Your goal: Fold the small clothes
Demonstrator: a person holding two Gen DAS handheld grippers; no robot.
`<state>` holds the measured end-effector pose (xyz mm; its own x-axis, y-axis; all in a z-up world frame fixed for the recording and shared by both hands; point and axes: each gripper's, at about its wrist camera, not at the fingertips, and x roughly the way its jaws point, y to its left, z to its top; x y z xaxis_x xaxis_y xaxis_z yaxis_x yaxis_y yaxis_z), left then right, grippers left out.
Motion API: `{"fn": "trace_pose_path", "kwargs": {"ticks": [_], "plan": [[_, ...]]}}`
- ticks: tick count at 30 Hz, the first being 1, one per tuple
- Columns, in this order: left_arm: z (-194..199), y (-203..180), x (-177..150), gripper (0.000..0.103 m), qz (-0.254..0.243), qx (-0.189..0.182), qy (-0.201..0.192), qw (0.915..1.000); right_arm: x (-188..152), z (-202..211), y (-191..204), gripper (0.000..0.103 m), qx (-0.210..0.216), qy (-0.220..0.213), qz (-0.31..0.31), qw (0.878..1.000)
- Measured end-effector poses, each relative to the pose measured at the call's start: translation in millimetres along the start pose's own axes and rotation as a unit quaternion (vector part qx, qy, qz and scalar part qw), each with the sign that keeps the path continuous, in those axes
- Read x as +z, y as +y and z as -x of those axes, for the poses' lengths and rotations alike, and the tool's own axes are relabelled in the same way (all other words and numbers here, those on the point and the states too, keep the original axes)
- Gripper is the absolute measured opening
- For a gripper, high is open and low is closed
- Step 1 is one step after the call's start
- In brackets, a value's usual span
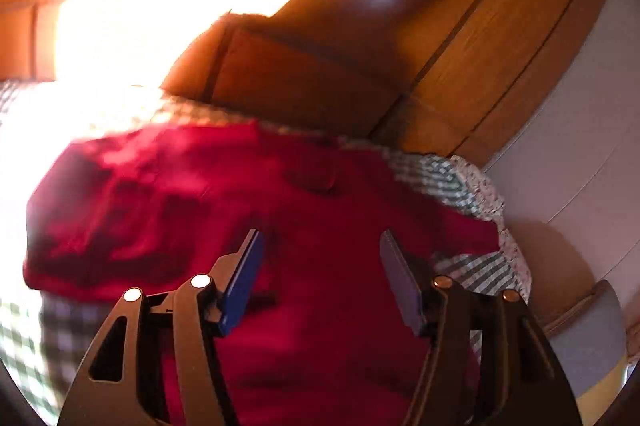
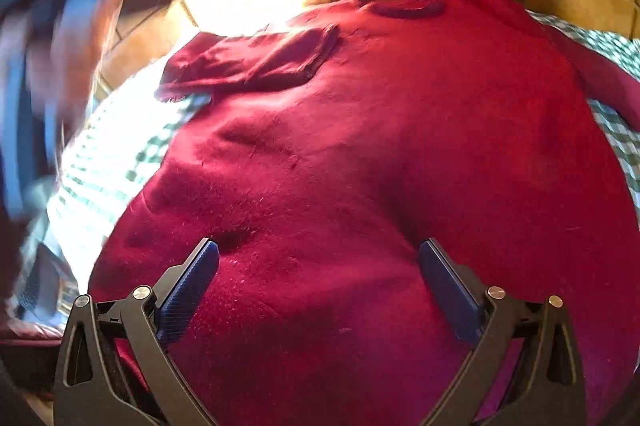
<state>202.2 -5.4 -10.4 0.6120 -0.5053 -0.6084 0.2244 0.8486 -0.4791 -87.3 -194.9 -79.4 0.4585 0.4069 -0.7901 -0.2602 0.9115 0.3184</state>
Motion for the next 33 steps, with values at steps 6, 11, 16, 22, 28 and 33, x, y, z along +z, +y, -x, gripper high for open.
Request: {"fn": "trace_pose_path", "kwargs": {"ticks": [6,11,16,22,28,33], "plan": [[8,45,-79,0.062,0.037,0.060,0.047,0.9964,44,-8,-27,0.056,0.021,-0.016,-0.061,0.998],[6,53,-108,0.064,0.006,0.095,0.038,0.9948,100,-47,-23,0.043,0.045,-0.008,-0.074,0.996],[-6,46,-117,0.074,-0.036,0.111,0.028,0.9928,143,-104,-4,0.041,0.068,0.028,-0.081,0.994],[-17,34,-118,0.081,-0.055,0.109,0.019,0.9924,167,-126,32,0.004,0.024,0.047,-0.014,0.998],[-22,31,-117,0.084,-0.058,0.104,0.018,0.9927,213,-25,8,0.004,0.018,-0.100,-0.033,0.994],[-25,31,-115,0.085,-0.060,0.104,0.018,0.9926,215,10,-62,0.004,-0.068,-0.130,-0.079,0.986]]}}
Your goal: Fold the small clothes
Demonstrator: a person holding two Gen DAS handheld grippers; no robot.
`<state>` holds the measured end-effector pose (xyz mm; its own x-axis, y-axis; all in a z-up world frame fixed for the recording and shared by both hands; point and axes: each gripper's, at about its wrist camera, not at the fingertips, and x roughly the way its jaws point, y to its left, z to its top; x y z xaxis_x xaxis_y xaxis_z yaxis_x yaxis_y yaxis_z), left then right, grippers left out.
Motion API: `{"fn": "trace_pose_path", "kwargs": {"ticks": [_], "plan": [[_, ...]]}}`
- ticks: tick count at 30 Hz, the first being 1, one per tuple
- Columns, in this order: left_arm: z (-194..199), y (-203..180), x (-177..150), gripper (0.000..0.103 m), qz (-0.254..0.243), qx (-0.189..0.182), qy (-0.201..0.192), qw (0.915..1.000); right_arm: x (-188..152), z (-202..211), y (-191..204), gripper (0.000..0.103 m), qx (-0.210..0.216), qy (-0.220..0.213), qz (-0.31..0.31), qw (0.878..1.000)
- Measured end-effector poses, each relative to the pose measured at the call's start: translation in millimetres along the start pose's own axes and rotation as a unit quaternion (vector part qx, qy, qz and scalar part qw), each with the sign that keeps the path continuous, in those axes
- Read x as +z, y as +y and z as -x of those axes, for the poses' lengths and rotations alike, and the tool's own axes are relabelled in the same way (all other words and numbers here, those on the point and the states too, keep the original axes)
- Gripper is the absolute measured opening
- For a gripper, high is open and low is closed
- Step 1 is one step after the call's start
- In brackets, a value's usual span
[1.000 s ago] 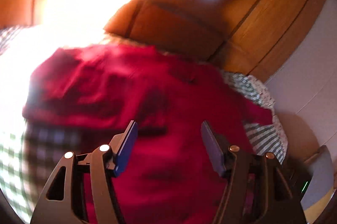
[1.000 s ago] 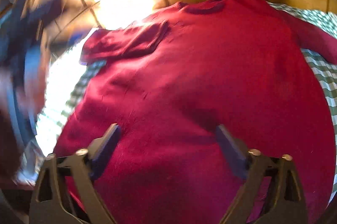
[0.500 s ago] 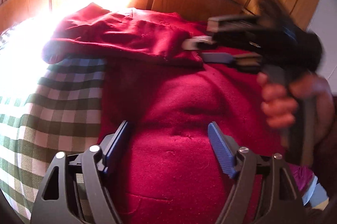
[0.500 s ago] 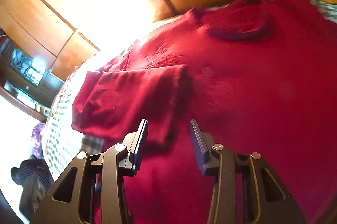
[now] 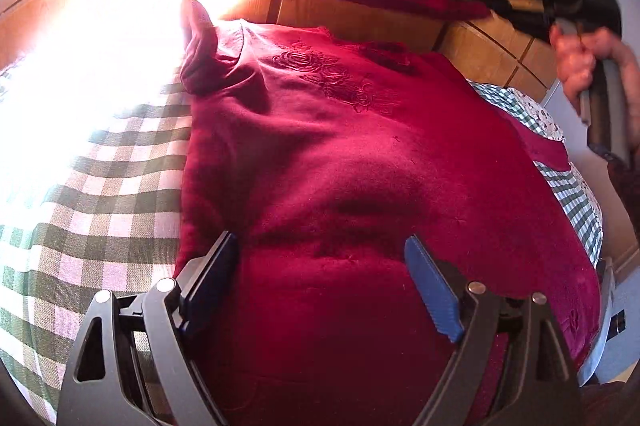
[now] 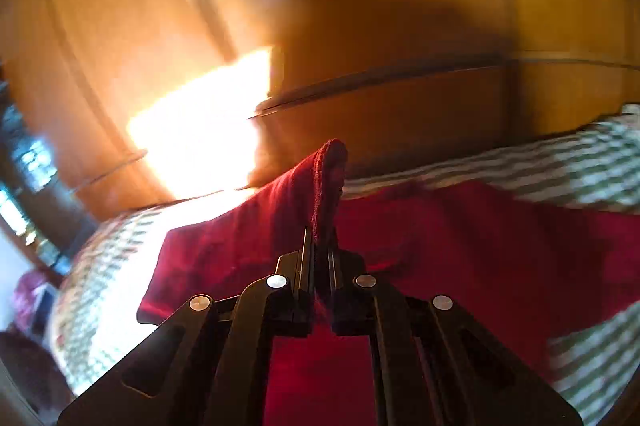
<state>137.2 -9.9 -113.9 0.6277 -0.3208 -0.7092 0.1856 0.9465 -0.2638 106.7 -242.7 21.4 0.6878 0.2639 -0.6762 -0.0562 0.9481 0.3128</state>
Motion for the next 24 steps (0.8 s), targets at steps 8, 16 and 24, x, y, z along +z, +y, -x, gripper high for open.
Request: {"fn": "trace_pose_path", "kwargs": {"ticks": [8,16,24], "plan": [[-5,-5,2,0.086,-0.009,0.006,0.007,0.9999,-33,-36,-80,0.004,-0.112,0.048,-0.063,0.991],[11,17,40,0.086,0.066,-0.019,0.008,0.9976,-54,-49,-105,0.024,-0.120,0.064,-0.097,0.986],[-17,72,109,0.077,0.149,0.006,-0.008,0.9887,-59,-5,-90,0.053,-0.107,0.023,-0.060,0.992]]}}
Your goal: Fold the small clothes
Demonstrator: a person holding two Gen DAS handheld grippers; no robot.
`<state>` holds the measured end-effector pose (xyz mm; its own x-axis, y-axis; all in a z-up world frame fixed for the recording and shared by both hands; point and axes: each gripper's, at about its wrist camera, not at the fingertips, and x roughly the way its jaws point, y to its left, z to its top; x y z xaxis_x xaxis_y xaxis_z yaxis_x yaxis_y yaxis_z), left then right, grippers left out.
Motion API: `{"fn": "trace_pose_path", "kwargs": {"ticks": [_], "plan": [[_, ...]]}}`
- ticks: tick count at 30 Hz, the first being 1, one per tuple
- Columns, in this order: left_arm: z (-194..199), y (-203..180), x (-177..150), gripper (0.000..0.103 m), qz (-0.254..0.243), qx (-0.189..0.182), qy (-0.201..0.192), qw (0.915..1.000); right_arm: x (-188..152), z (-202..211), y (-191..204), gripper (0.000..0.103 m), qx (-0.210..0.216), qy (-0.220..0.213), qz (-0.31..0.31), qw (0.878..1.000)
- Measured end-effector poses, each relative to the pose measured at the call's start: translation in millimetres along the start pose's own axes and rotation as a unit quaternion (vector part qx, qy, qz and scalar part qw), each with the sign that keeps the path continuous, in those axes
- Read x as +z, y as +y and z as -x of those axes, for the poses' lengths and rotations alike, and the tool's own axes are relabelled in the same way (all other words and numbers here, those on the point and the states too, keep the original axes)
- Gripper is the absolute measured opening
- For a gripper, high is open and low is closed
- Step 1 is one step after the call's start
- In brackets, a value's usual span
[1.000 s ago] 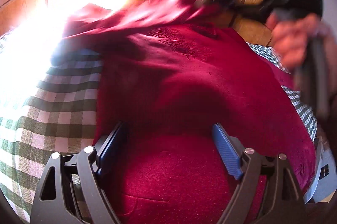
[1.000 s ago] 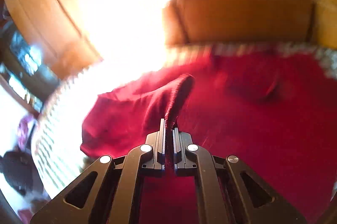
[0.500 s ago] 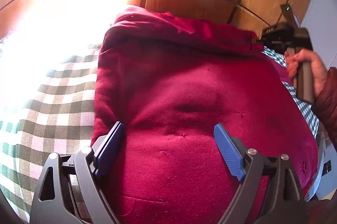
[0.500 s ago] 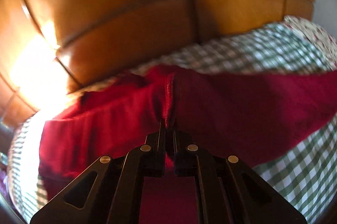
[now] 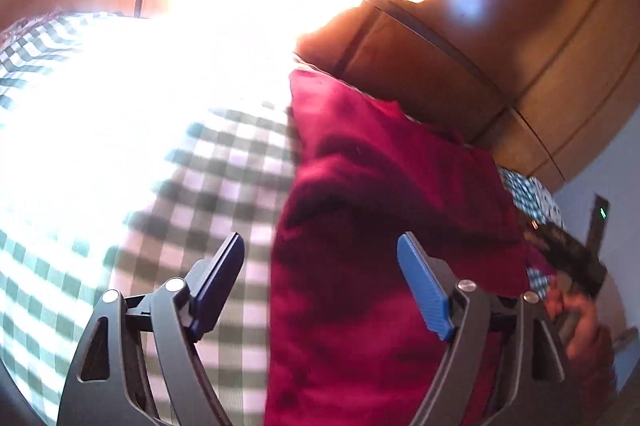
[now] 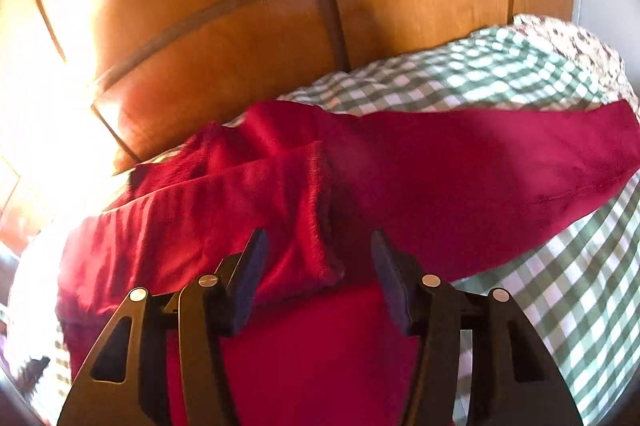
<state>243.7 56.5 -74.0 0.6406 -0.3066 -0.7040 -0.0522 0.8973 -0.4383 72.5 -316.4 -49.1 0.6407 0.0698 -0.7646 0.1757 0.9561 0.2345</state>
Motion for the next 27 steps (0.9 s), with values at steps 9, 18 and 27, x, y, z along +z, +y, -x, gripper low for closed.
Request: {"fn": "trace_pose_path", "kwargs": {"ticks": [9,18,27], "plan": [[-71,-1,40,0.028,0.024,0.042,0.065,0.9967,-12,-24,39,0.053,0.007,0.017,0.072,0.997],[-62,-9,0,0.035,-0.001,0.061,0.037,0.9975,-30,-48,27,0.053,-0.016,0.012,0.071,0.997],[-86,-82,51,0.046,-0.090,0.071,-0.020,0.9932,-31,-47,26,0.056,-0.007,0.007,0.066,0.998]]}}
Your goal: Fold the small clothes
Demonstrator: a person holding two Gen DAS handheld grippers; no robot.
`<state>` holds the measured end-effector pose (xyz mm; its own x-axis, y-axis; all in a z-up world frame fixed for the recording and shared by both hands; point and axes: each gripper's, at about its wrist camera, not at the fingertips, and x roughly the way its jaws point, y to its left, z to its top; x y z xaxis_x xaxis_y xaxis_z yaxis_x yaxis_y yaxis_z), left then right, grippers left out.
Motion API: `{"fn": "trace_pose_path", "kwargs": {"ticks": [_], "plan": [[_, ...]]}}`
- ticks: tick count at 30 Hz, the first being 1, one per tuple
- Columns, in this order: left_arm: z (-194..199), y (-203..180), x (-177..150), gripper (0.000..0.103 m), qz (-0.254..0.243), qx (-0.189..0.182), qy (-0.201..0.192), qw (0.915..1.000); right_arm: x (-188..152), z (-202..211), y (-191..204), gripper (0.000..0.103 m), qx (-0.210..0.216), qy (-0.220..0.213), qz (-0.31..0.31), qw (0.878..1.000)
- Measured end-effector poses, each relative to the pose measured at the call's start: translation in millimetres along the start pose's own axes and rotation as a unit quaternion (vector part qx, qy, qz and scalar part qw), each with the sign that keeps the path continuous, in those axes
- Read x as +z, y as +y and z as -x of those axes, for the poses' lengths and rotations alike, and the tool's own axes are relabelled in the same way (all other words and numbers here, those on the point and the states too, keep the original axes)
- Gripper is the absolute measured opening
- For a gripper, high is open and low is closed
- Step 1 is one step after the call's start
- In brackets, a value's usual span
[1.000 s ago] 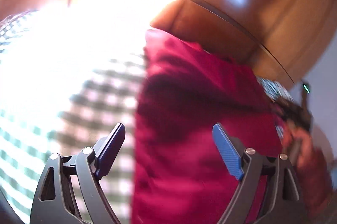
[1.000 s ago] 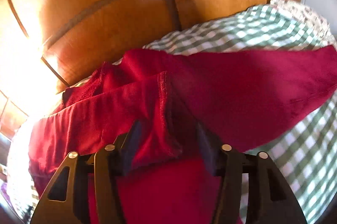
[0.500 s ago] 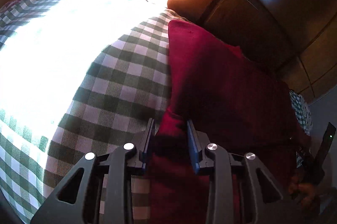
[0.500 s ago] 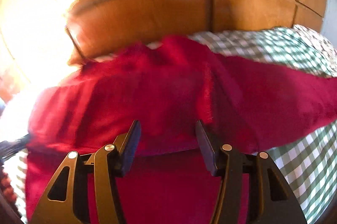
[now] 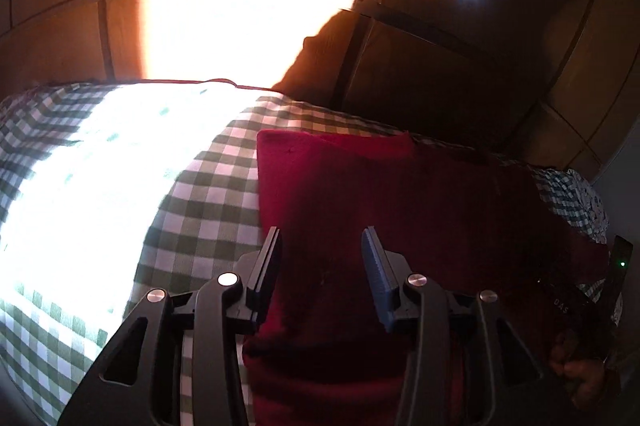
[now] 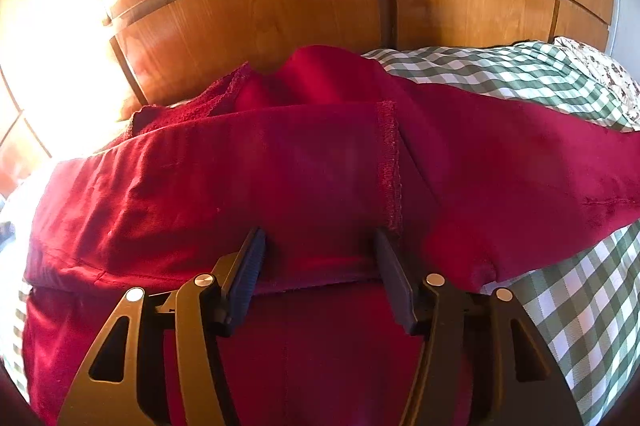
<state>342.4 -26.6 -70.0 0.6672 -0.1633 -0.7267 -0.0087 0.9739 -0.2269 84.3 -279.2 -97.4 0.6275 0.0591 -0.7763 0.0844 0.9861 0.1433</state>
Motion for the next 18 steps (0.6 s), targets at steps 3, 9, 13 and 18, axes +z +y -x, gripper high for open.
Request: {"fn": "trace_pose_path", "kwargs": {"ticks": [3,9,13,18], "plan": [[-38,-12,9,0.049,-0.012,0.024,0.025,0.9993,0,0,-1,0.056,0.004,-0.001,-0.002,1.000],[-80,-32,3,0.053,-0.061,0.080,0.027,0.9946,-1,-1,-2,0.062,0.018,-0.002,-0.003,1.000],[-52,-46,-6,0.067,-0.034,0.076,0.023,0.9963,0,-1,-3,0.063,0.026,-0.003,-0.009,1.000],[-9,-72,-42,0.071,-0.054,0.035,0.012,0.9979,6,13,-19,0.066,0.070,0.003,-0.042,0.997]]}}
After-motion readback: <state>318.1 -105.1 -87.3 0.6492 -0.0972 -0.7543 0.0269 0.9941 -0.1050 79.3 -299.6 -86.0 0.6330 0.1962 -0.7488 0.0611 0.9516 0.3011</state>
